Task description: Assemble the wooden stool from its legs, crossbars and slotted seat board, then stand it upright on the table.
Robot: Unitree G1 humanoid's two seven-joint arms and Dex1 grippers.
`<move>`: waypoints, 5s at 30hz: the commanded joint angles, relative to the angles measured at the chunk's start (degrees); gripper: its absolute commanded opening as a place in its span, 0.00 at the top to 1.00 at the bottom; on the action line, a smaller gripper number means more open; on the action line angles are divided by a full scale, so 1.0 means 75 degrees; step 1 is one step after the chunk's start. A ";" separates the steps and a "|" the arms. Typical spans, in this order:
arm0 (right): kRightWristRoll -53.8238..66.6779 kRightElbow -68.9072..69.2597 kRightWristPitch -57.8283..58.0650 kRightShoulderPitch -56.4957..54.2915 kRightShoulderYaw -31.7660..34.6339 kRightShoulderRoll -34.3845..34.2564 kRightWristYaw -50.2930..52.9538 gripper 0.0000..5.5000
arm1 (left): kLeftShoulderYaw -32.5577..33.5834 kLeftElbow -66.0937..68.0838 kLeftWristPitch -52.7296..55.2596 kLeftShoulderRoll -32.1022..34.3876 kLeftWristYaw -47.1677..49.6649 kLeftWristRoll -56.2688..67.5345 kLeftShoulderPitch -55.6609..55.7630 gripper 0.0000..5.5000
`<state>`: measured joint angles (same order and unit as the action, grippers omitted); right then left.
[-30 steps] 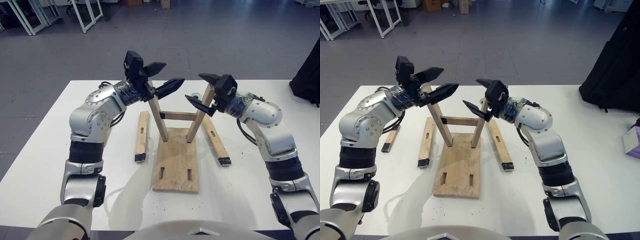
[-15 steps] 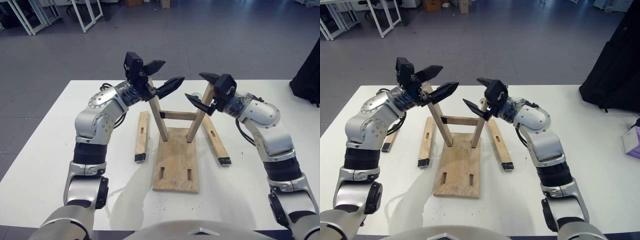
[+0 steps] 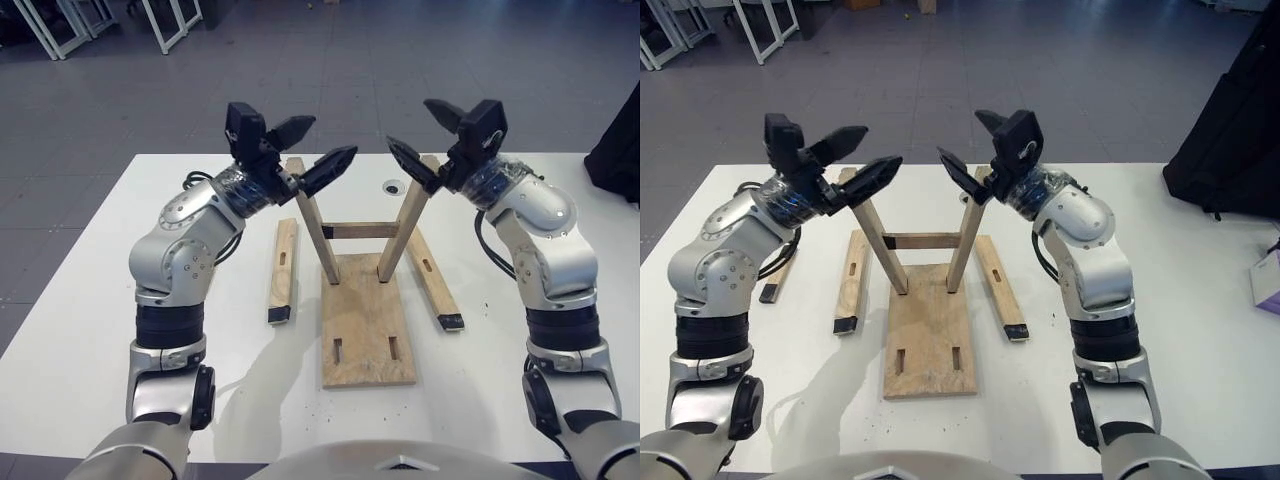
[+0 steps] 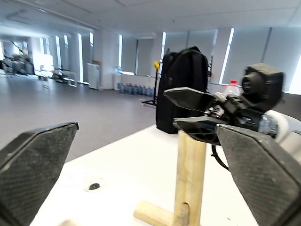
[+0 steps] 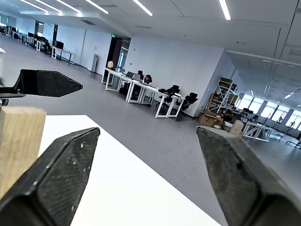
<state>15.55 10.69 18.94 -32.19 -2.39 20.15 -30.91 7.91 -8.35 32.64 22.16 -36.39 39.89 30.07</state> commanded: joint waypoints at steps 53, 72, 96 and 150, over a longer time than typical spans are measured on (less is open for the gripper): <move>-0.0816 0.1930 0.0225 0.4525 0.0133 -0.1396 0.2474 0.32 | 0.0779 0.3980 -0.1761 0.0227 0.2227 -0.3507 -0.4501 0.76; 0.8070 0.2373 0.5322 0.5262 0.1789 -0.0572 0.1347 0.32 | 0.0717 -0.3372 -0.5170 0.0112 0.0485 -0.2621 -0.7564 0.76; 1.0437 0.1592 0.4517 0.3830 0.0574 -0.0784 0.2990 0.50 | -0.1663 -0.2868 -0.5839 0.1092 -0.0894 -0.3882 -0.6590 0.76; 0.4611 -0.0126 0.4216 0.2919 0.1802 0.0717 0.4077 0.92 | -0.1958 -0.0968 -0.5203 0.0157 0.1142 -0.5094 -0.6255 0.52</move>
<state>52.02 9.79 46.85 -11.85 12.10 23.83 -0.72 -6.72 -14.96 -6.61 23.46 -28.44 2.54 -16.45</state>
